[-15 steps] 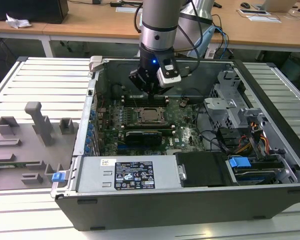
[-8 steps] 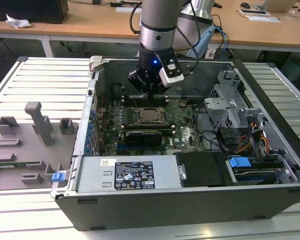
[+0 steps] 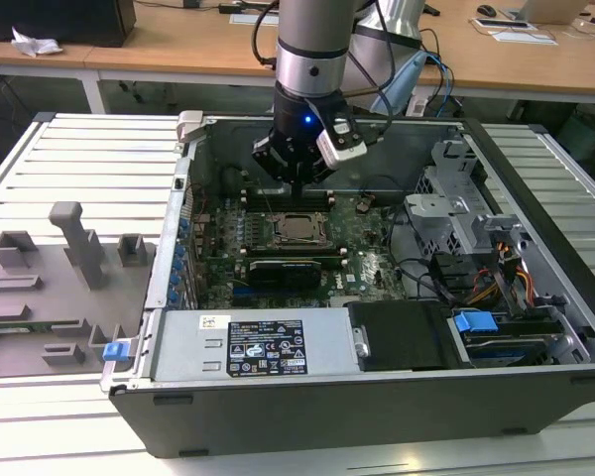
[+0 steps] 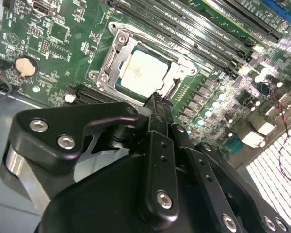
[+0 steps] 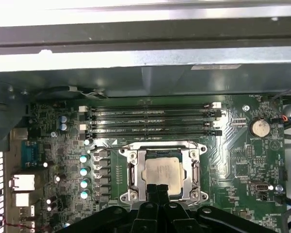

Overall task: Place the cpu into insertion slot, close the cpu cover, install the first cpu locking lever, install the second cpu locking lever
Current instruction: 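Install the first cpu locking lever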

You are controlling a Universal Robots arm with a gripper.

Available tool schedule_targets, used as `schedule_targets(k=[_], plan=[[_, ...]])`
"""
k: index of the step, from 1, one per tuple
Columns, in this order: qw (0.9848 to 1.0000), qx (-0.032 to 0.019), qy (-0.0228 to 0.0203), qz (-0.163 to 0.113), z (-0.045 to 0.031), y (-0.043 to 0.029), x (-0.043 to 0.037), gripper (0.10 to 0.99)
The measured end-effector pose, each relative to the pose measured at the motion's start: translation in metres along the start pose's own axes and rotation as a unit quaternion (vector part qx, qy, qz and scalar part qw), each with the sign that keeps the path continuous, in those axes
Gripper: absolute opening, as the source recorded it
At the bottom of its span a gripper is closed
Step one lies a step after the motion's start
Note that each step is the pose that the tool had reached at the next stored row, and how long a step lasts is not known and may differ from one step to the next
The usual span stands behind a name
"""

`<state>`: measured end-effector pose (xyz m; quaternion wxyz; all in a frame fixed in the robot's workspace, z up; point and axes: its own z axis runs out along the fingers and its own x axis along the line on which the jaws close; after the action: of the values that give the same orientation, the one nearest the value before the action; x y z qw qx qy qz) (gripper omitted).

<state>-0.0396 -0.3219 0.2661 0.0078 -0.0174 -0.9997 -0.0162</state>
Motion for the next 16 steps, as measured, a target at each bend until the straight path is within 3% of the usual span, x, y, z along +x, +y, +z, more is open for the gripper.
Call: schedule_targets(k=[7,11,16], plan=[[0.9997,0.0005,0.0008,-0.025,-0.0005,-0.0001,0.0001,0.106],[0.9982,0.0010,0.0019,-0.060,-0.0004,0.0000,0.0000,0.106],[0.9981,0.0011,0.0020,-0.062,-0.0004,-0.0001,0.0024,0.106]])
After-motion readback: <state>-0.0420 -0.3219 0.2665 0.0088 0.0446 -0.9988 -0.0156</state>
